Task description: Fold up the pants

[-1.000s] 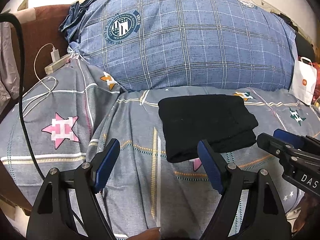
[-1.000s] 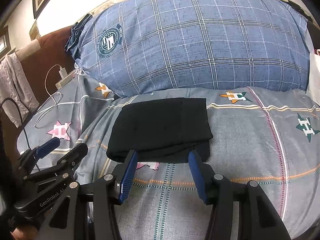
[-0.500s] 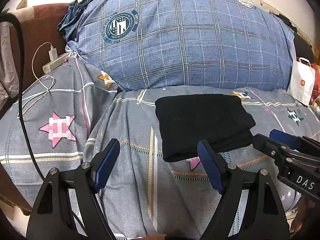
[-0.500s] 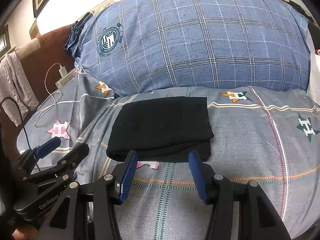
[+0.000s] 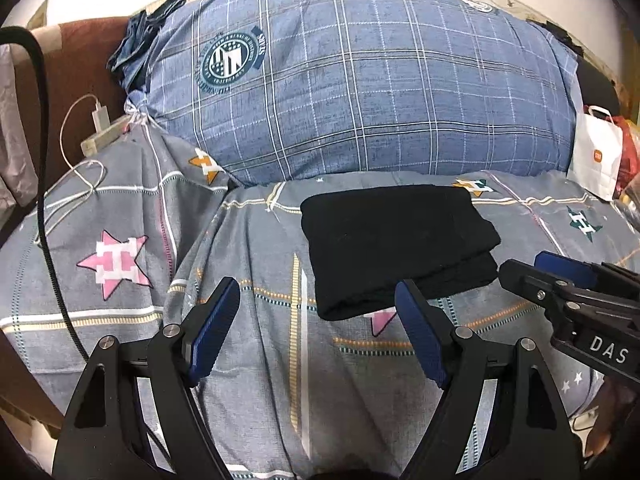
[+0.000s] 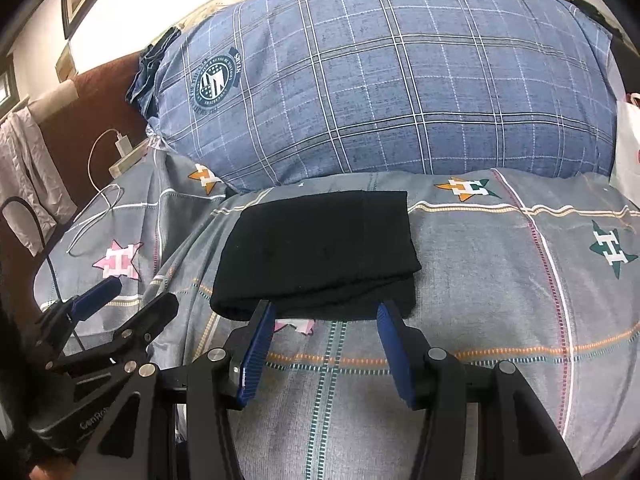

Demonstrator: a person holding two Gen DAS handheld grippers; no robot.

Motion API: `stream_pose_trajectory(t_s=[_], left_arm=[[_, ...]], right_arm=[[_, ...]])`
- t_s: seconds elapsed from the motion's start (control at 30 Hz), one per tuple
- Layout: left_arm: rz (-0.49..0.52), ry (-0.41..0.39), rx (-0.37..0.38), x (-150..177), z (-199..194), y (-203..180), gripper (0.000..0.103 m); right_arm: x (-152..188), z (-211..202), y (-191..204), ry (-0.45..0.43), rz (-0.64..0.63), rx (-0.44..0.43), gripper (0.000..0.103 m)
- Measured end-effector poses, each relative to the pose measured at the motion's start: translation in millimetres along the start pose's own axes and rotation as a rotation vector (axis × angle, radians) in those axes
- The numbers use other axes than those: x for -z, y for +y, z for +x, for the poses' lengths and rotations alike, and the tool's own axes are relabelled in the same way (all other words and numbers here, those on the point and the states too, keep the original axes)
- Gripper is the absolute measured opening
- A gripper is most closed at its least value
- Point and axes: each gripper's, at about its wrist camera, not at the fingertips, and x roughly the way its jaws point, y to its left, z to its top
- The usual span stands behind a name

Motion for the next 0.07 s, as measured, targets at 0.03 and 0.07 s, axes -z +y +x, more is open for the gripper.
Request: stream_pose_trajectory(t_s=[0.03,0.07], left_arm=[[-0.006,0.004,0.006,0.0,-1.6,0.1,0.080],[-0.017,0.010,0.010,-0.1,-2.9,1.1,0.080]], right_arm=[[0.2,-1.2,-0.1,0.000,-0.001,0.000,0.051],[0.3,-2.1,-1.2,-0.001,-0.003,0.000,0.051]])
